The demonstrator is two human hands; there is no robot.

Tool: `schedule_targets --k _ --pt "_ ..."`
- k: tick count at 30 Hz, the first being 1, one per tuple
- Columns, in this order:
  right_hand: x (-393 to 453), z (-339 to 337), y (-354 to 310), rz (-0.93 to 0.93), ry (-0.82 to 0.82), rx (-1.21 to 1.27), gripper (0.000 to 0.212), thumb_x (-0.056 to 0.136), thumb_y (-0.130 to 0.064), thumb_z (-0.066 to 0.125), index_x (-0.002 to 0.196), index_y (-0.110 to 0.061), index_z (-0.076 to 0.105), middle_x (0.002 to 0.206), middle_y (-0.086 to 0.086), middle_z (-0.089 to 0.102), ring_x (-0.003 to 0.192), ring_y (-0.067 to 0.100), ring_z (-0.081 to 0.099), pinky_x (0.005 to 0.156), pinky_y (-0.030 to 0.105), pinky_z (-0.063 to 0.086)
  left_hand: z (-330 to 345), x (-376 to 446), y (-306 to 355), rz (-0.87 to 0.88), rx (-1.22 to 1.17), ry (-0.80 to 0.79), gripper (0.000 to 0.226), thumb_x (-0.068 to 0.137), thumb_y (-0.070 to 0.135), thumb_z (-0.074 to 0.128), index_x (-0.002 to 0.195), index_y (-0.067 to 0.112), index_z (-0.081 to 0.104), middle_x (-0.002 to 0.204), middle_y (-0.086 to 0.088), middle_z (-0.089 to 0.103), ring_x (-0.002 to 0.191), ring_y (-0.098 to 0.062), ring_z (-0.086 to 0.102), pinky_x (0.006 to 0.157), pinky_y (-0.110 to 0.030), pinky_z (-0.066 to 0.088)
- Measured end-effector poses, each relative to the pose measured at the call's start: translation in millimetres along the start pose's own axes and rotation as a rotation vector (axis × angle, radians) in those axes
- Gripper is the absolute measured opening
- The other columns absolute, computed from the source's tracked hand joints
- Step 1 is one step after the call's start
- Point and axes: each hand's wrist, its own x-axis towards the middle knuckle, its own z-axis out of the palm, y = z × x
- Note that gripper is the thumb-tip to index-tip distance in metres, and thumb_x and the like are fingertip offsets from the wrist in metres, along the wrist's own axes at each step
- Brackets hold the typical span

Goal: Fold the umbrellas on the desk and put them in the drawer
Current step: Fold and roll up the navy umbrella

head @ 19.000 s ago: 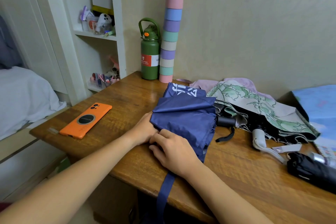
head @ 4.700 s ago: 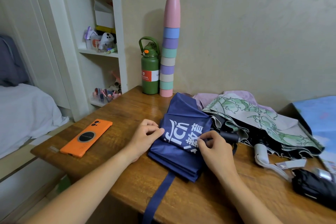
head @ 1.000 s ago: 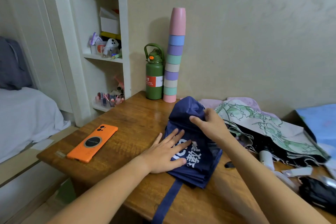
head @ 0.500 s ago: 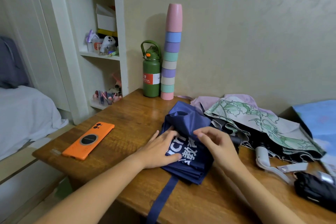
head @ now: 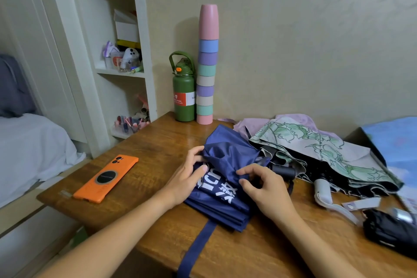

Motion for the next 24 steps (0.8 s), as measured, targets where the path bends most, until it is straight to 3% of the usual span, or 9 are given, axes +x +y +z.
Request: schedule_targets --k 3,6,9,11,14,18,21,24 --pt "-3.5 -1.5 -4.1 -0.061 -0.035 -0.015 0.026 0.085 -0.014 0.076 0.087 -0.04 0.069 0.095 -0.023 0.066 0.097 0.004 0.06 0.081 0.01 0.038 -1.7 2.2 -2.7 -0.033 0.032 0.027 0.054 0.092 0.066 0.038 0.144 0.052 0.043 0.14 0.021 0.048 0.138 -0.001 0.04 0.116 -0.034 0.03" --pt "-5.1 -4.5 -7.2 -0.15 -0.125 0.023 0.024 0.085 -0.011 0.074 0.088 -0.035 0.071 0.096 -0.019 0.069 0.096 0.008 0.064 0.085 0.018 0.044 -0.8 4.4 -5.6 0.038 0.054 0.076 0.048 0.095 0.061 0.038 0.125 0.038 0.066 0.128 0.022 0.059 0.13 0.002 0.048 0.112 -0.028 0.034" --pt "-8.3 -3.6 -10.7 -0.142 -0.153 0.062 0.023 0.089 -0.014 0.072 0.1 -0.035 0.069 0.085 -0.019 0.066 0.078 0.007 0.062 0.073 0.017 0.043 -0.6 5.8 -7.9 0.022 0.034 0.122 0.029 0.093 0.052 0.05 0.106 0.032 0.067 0.11 0.023 0.062 0.112 -0.001 0.057 0.097 -0.025 0.042" --pt "-9.3 -0.7 -10.0 -0.092 -0.131 0.116 0.03 0.091 -0.016 0.071 0.111 -0.038 0.067 0.067 -0.015 0.058 0.064 0.006 0.054 0.064 0.016 0.039 -0.4 7.8 -11.9 0.022 0.047 0.132 0.007 0.098 0.032 0.059 0.098 0.027 0.064 0.104 0.015 0.063 0.104 -0.007 0.059 0.095 -0.033 0.047" --pt "-6.8 0.6 -5.1 -0.039 -0.111 0.164 0.031 0.093 -0.019 0.07 0.112 -0.043 0.07 0.068 -0.002 0.061 0.064 0.005 0.052 0.066 0.02 0.041 -0.2 9.3 -15.8 0.077 0.121 0.133 0.014 0.1 0.02 0.062 0.087 0.025 0.066 0.1 0.011 0.062 0.101 -0.012 0.06 0.096 -0.037 0.049" --pt "-7.8 -1.0 -2.9 -0.001 -0.169 0.194 0.02 0.095 -0.019 0.069 0.103 -0.037 0.076 0.079 0.001 0.069 0.068 0.004 0.056 0.07 0.022 0.044 1.4 12.9 -20.0 0.07 0.194 0.134 0.019 0.104 0.032 0.054 0.101 0.037 0.072 0.11 0.015 0.059 0.116 -0.005 0.052 0.103 -0.025 0.039" --pt "-8.9 0.0 -5.8 -0.009 -0.221 0.181 0.02 0.096 -0.017 0.068 0.101 -0.034 0.077 0.082 -0.008 0.072 0.074 0.004 0.06 0.072 0.017 0.044 2.1 14.6 -23.7 0.034 0.279 0.114 0.02 0.104 0.027 0.058 0.119 0.031 0.071 0.112 0.014 0.05 0.12 -0.003 0.042 0.106 -0.022 0.035" --pt "-8.6 0.6 -8.5 -0.013 -0.261 0.156 0.017 0.098 -0.02 0.066 0.099 -0.032 0.078 0.091 -0.014 0.075 0.086 0.003 0.067 0.081 0.021 0.049 0.4 15.2 -25.2 0.015 0.259 0.107 0.021 0.1 0.026 0.064 0.119 0.033 0.07 0.112 0.011 0.048 0.119 -0.006 0.041 0.104 -0.022 0.038"
